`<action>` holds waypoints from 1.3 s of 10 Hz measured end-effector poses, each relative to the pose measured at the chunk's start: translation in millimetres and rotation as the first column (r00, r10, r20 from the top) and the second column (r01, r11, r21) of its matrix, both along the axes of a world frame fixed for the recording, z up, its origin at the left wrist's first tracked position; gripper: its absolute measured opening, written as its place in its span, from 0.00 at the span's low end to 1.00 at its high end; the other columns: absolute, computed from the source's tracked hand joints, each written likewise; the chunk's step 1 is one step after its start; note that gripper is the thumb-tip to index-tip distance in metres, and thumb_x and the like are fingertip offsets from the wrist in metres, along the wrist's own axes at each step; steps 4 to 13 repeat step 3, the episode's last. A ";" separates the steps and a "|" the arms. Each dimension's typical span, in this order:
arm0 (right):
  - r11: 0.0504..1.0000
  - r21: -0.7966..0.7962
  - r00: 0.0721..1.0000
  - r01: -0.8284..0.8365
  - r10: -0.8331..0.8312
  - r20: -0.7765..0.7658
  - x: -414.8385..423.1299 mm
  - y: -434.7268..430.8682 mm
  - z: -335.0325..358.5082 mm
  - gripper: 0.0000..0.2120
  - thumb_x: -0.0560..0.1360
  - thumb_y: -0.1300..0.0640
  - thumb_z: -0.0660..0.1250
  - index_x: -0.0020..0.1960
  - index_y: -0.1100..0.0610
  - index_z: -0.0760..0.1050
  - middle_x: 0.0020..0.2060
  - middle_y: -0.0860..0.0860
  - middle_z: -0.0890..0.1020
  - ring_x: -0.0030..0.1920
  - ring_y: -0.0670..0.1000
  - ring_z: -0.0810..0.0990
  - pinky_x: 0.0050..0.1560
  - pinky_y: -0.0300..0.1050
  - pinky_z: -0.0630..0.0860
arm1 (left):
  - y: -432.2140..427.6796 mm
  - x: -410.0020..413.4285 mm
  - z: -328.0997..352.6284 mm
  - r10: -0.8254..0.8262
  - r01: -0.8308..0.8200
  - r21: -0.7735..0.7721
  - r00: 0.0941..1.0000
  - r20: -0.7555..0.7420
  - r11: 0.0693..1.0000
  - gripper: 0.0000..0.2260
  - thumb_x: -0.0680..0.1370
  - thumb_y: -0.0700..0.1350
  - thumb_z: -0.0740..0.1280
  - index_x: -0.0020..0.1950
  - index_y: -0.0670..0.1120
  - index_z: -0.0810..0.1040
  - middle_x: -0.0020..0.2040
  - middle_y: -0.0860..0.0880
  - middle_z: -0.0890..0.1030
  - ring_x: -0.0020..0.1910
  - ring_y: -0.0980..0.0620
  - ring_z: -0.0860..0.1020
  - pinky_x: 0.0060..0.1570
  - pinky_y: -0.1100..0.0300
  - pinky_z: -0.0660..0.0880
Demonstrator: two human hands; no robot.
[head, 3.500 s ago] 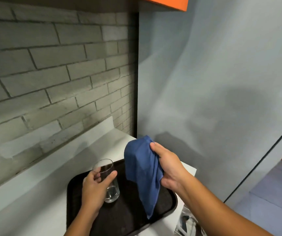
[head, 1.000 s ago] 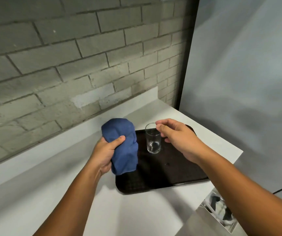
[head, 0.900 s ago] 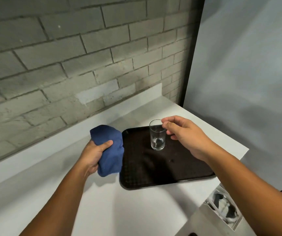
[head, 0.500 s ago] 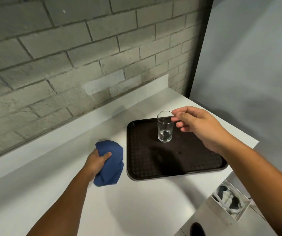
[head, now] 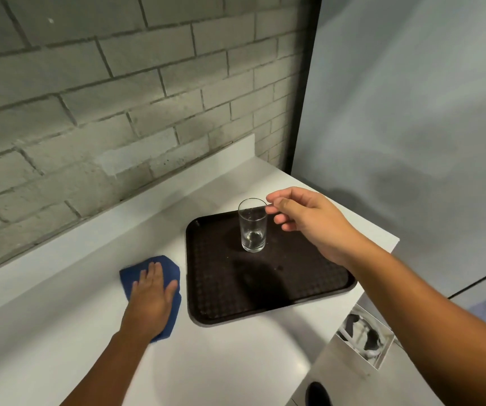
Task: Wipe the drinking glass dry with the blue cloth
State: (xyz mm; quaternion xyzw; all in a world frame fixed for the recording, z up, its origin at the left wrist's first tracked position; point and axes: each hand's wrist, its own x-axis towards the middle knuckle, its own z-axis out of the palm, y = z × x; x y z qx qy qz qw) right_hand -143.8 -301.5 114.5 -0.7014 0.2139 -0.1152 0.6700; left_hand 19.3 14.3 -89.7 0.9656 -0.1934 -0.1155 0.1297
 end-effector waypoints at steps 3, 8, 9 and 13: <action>0.999 0.027 0.999 0.039 -0.040 0.024 -0.8 -5.7 2.1 0.09 0.87 0.60 0.66 0.57 0.54 0.85 0.49 0.53 0.89 0.43 0.48 0.81 0.48 0.41 0.78 | 2.0 7.7 -9.3 -0.017 0.018 0.056 1.000 -0.017 0.998 0.34 0.92 0.57 0.51 0.91 0.40 0.46 0.93 0.40 0.50 0.91 0.40 0.51 0.88 0.44 0.48; 0.999 0.027 0.999 0.039 -0.040 0.024 -0.8 -5.7 2.1 0.09 0.87 0.60 0.66 0.57 0.54 0.85 0.49 0.53 0.89 0.43 0.48 0.81 0.48 0.41 0.78 | 2.0 7.7 -9.3 -0.017 0.018 0.056 1.000 -0.017 0.998 0.34 0.92 0.57 0.51 0.91 0.40 0.46 0.93 0.40 0.50 0.91 0.40 0.51 0.88 0.44 0.48; 0.999 0.027 0.999 0.039 -0.040 0.024 -0.8 -5.7 2.1 0.09 0.87 0.60 0.66 0.57 0.54 0.85 0.49 0.53 0.89 0.43 0.48 0.81 0.48 0.41 0.78 | 2.0 7.7 -9.3 -0.017 0.018 0.056 1.000 -0.017 0.998 0.34 0.92 0.57 0.51 0.91 0.40 0.46 0.93 0.40 0.50 0.91 0.40 0.51 0.88 0.44 0.48; 0.999 0.027 0.999 0.039 -0.040 0.024 -0.8 -5.7 2.1 0.09 0.87 0.60 0.66 0.57 0.54 0.85 0.49 0.53 0.89 0.43 0.48 0.81 0.48 0.41 0.78 | 2.0 7.7 -9.3 -0.017 0.018 0.056 1.000 -0.017 0.998 0.34 0.92 0.57 0.51 0.91 0.40 0.46 0.93 0.40 0.50 0.91 0.40 0.51 0.88 0.44 0.48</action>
